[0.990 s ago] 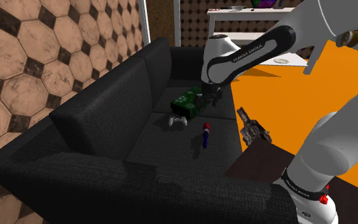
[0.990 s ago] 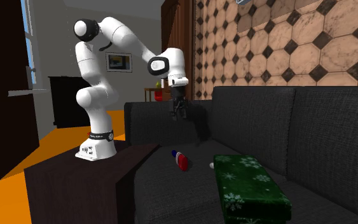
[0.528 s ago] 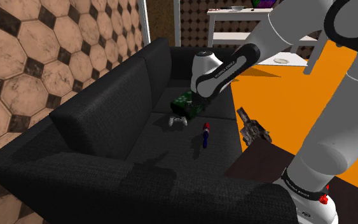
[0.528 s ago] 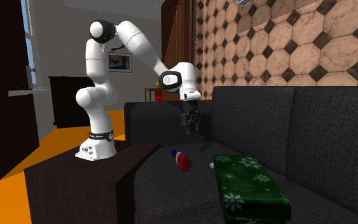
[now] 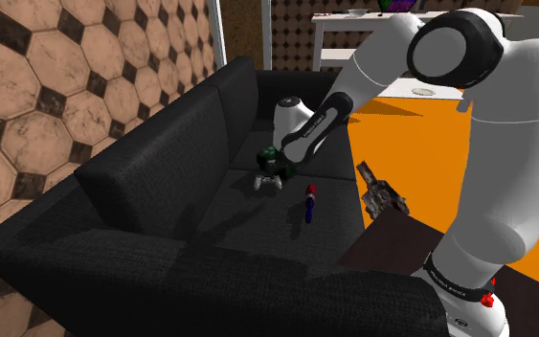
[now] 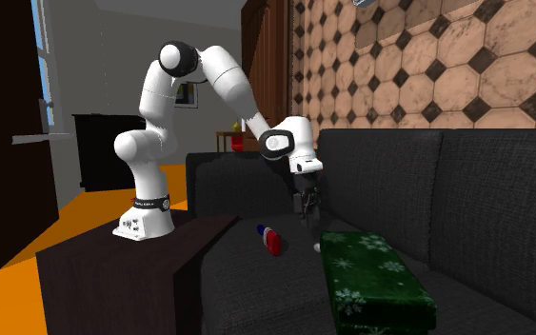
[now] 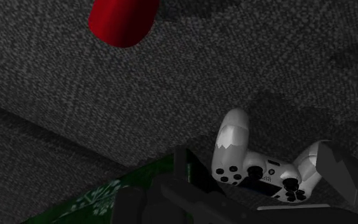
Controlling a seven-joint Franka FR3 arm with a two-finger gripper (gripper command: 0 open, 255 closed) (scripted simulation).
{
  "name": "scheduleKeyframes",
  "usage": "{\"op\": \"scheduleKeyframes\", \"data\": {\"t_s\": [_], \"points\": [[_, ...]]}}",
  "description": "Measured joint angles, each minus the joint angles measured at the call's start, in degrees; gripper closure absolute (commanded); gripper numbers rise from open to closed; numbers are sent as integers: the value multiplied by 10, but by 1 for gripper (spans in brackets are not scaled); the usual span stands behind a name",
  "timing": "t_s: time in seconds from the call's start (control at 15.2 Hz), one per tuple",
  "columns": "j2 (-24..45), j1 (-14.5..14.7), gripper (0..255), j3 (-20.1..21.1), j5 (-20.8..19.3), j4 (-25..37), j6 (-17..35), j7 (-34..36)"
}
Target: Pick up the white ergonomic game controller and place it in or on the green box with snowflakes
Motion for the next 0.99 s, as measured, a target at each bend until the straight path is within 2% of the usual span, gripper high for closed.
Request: {"op": "scheduleKeyframes", "data": {"t_s": [0.2,0.53,0.99], "points": [[59,8,0,-15,-18,49,17,18],[103,13,0,-25,-28,72,40,28],[124,15,0,-29,-32,81,52,32]]}}
